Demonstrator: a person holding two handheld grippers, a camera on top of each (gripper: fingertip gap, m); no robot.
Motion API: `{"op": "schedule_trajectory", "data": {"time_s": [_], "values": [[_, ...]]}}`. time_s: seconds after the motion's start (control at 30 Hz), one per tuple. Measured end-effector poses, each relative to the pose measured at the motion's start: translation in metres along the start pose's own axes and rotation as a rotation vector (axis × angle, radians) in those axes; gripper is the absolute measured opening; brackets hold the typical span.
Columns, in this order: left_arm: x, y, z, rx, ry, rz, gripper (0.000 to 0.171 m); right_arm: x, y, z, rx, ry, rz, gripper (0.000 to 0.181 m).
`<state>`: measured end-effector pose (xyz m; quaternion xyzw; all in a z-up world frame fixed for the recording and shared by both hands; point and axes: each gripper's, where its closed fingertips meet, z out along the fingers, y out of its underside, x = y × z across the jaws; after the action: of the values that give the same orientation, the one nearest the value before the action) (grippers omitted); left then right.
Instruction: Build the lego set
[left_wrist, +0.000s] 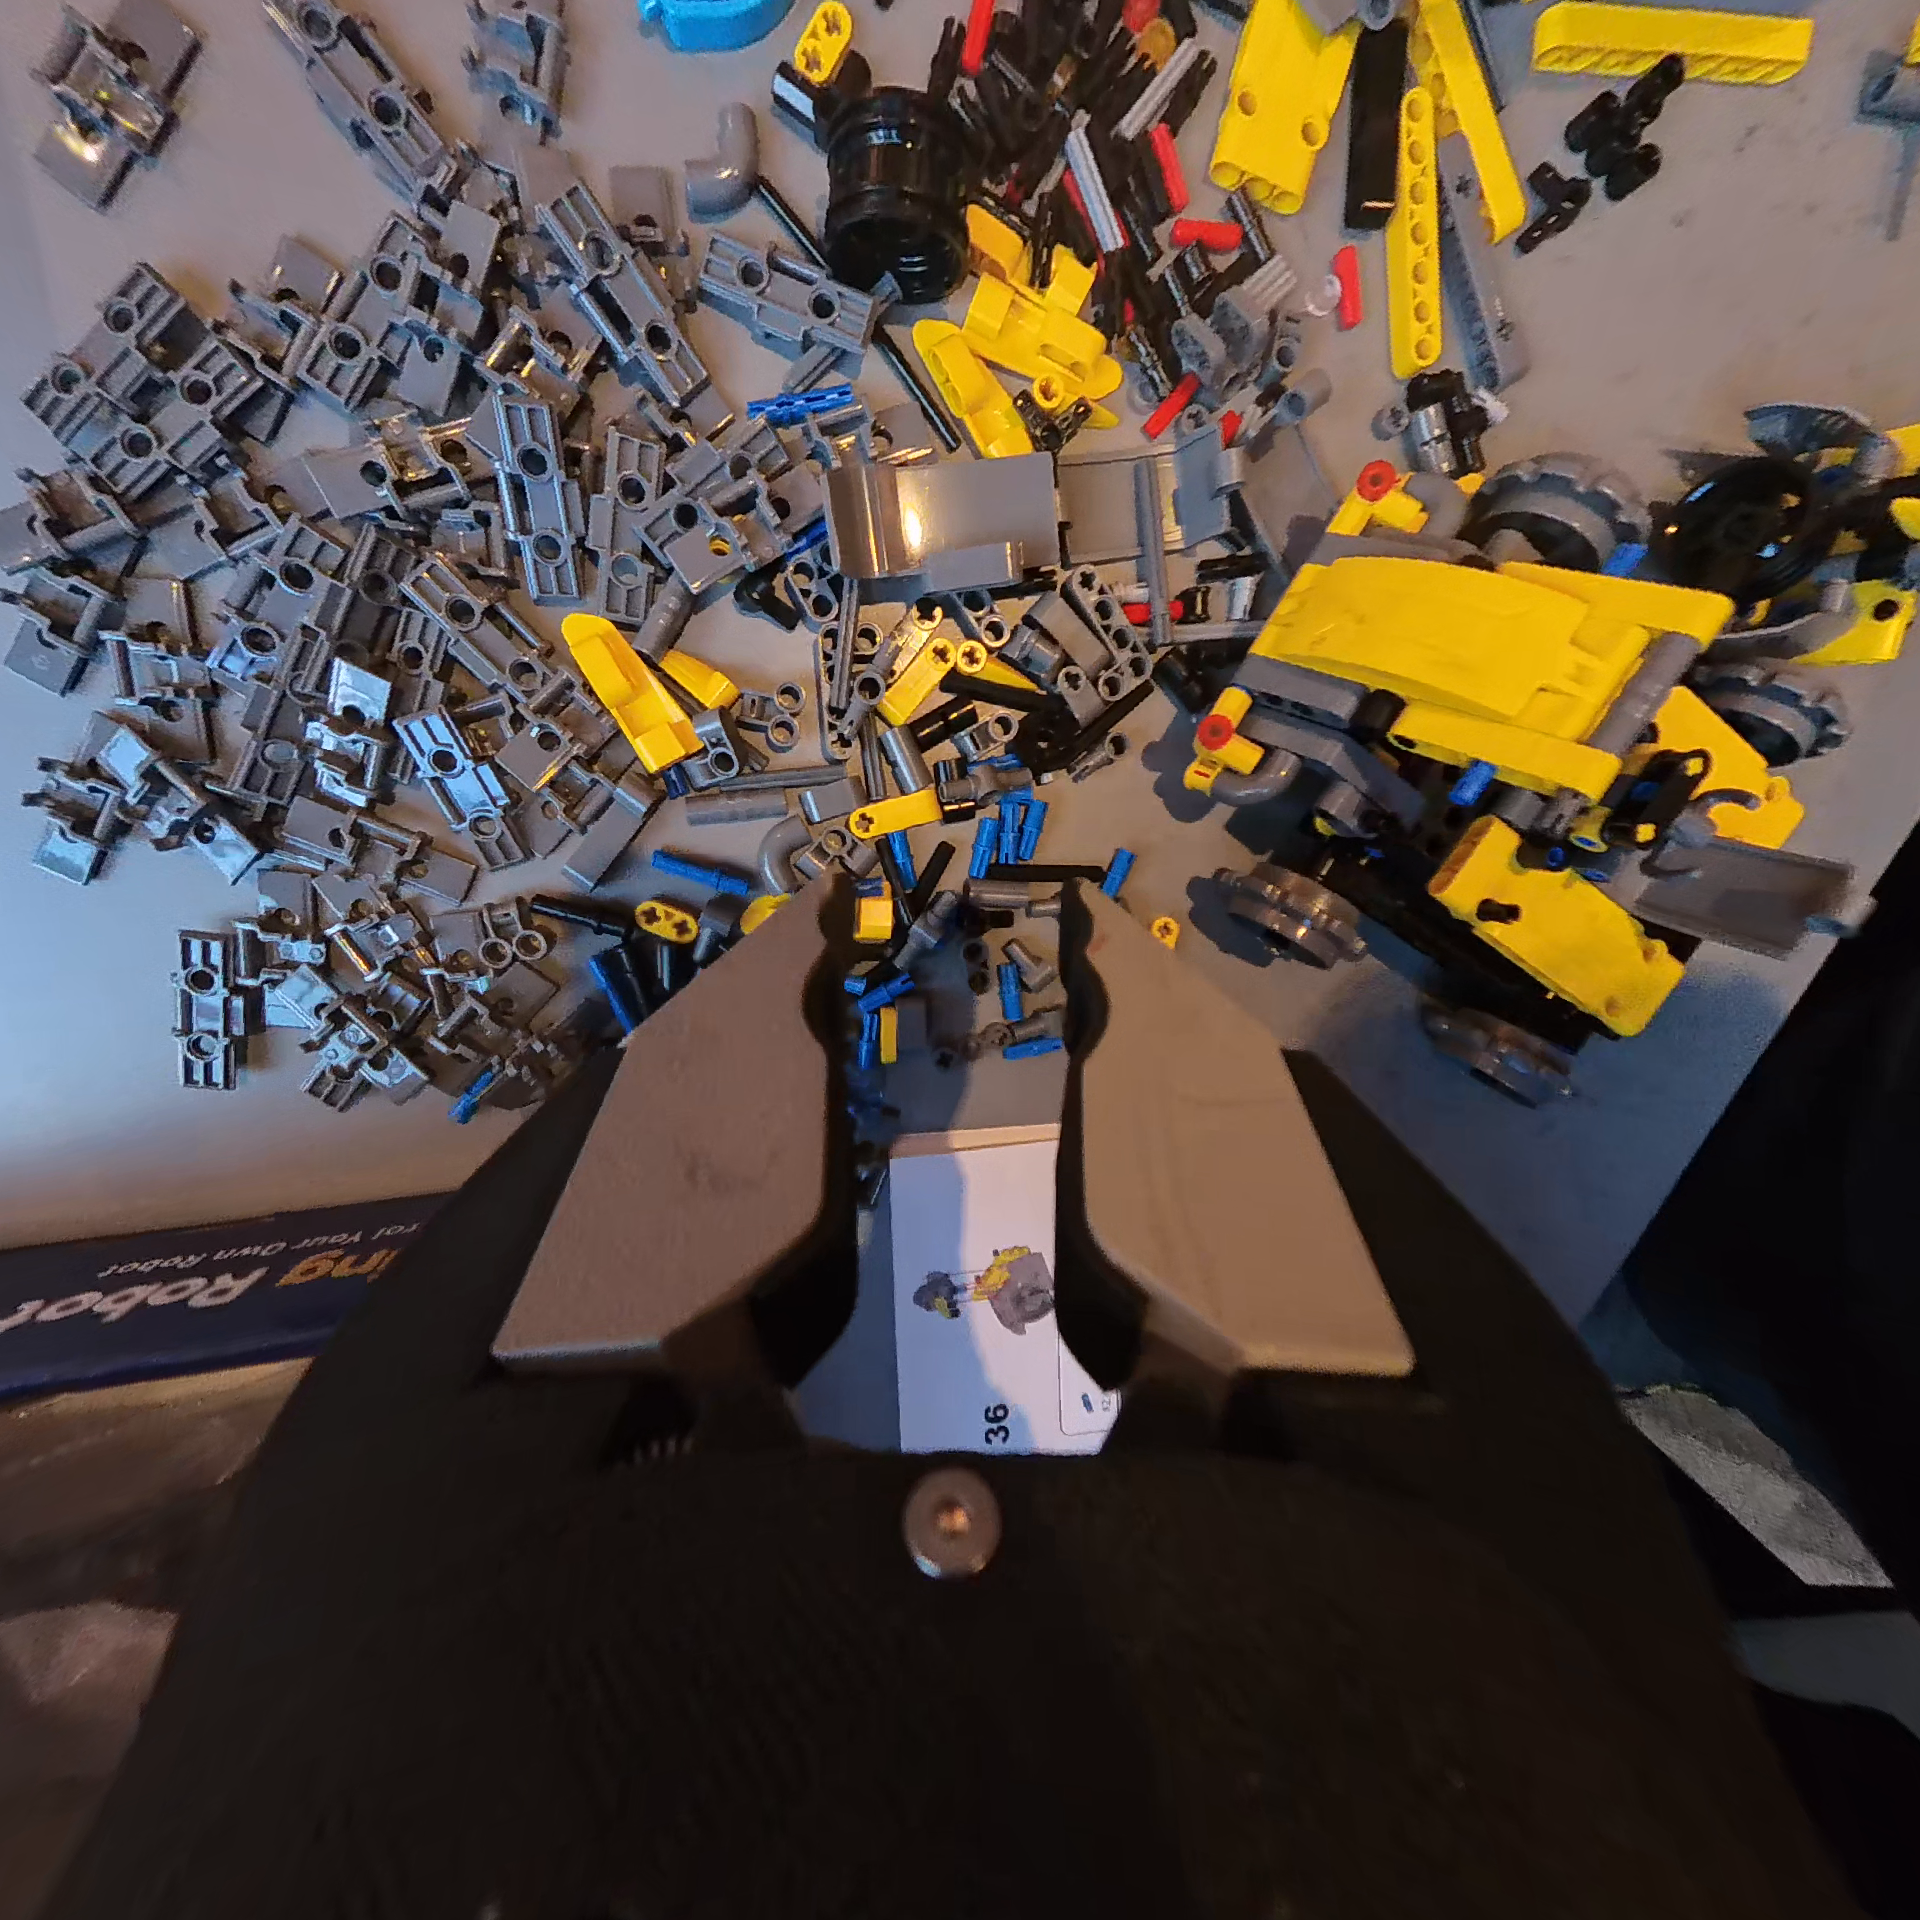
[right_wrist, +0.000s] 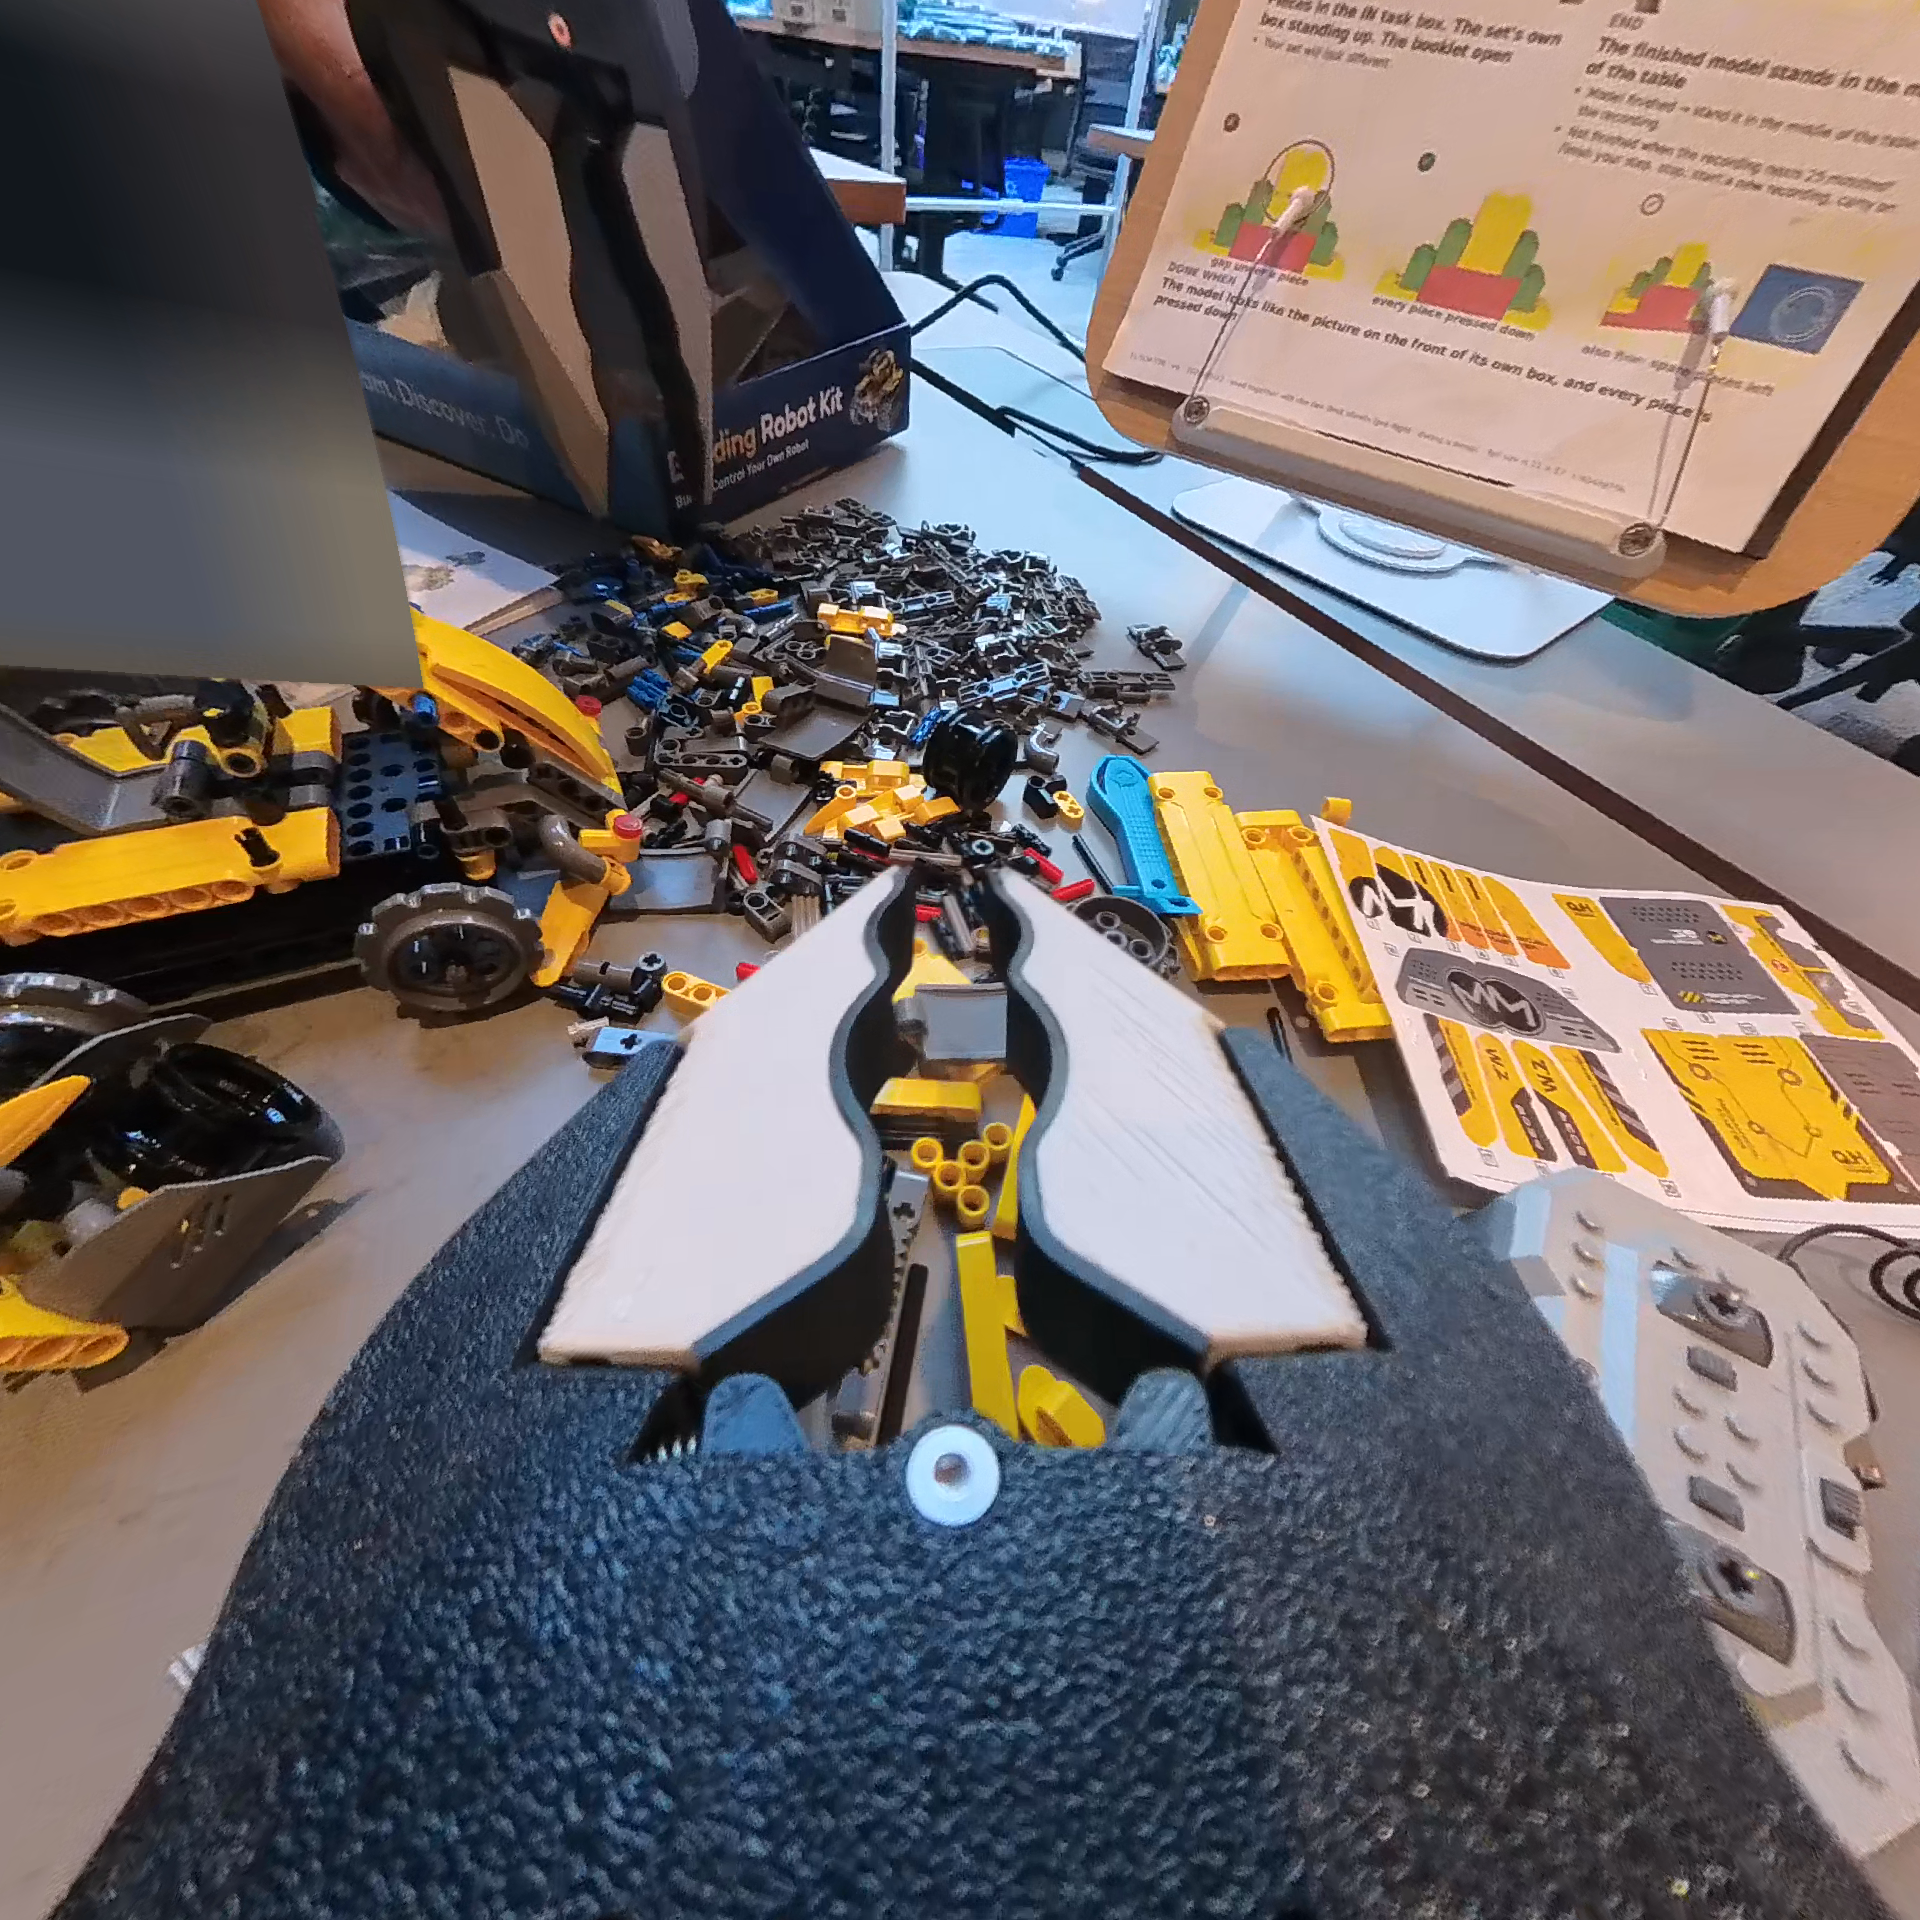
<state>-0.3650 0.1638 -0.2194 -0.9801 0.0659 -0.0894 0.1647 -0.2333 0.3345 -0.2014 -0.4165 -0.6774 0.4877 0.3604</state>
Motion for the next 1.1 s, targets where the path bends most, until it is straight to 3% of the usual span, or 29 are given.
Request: {"op": "schedule_trajectory", "data": {"time_s": [0.4, 0.47, 0.53, 0.57, 0.67, 0.77, 1.1], "values": [[-0.004, -0.006, 0.013, -0.020, -0.027, 0.014, 0.039, 0.011, 0.008, -0.003, -0.062, 0.050, 0.047, 0.008], [-0.006, -0.007, 0.012, -0.010, -0.036, 0.011, 0.039, -0.008, 0.011, -0.003, -0.084, -0.067, 0.046, 0.000], [-0.007, -0.007, 0.010, -0.003, -0.034, 0.005, 0.039, -0.050, 0.030, -0.014, -0.226, -0.322, -0.018, 0.000], [-0.008, -0.006, 0.011, -0.005, -0.036, 0.002, 0.039, -0.061, 0.038, -0.020, -0.270, -0.364, -0.087, 0.002], [-0.010, -0.005, 0.013, -0.013, -0.042, 0.000, 0.039, -0.072, 0.038, -0.022, -0.258, -0.381, -0.127, 0.000], [-0.009, -0.005, 0.017, -0.026, -0.034, 0.001, 0.039, -0.067, 0.049, -0.016, -0.316, -0.364, -0.095, 0.012], [-0.008, -0.001, 0.021, -0.055, -0.032, 0.007, 0.041, -0.070, 0.068, -0.002, -0.423, -0.318, -0.180, 0.012]]}}
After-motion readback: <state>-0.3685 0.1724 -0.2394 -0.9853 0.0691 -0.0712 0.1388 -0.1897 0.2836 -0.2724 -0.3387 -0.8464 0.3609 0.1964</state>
